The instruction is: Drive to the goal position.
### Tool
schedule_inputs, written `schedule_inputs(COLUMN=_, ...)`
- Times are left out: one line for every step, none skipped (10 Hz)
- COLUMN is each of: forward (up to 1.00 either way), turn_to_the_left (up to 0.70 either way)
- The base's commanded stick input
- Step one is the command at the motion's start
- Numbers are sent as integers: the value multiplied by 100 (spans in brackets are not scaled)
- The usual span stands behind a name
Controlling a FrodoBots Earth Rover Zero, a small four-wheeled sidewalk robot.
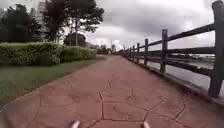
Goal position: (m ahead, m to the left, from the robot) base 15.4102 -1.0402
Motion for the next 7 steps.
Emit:
schedule_inputs(forward=50, turn_to_the_left=0)
schedule_inputs(forward=50, turn_to_the_left=0)
schedule_inputs(forward=50, turn_to_the_left=0)
schedule_inputs(forward=50, turn_to_the_left=0)
schedule_inputs(forward=50, turn_to_the_left=0)
schedule_inputs(forward=50, turn_to_the_left=0)
schedule_inputs(forward=50, turn_to_the_left=0)
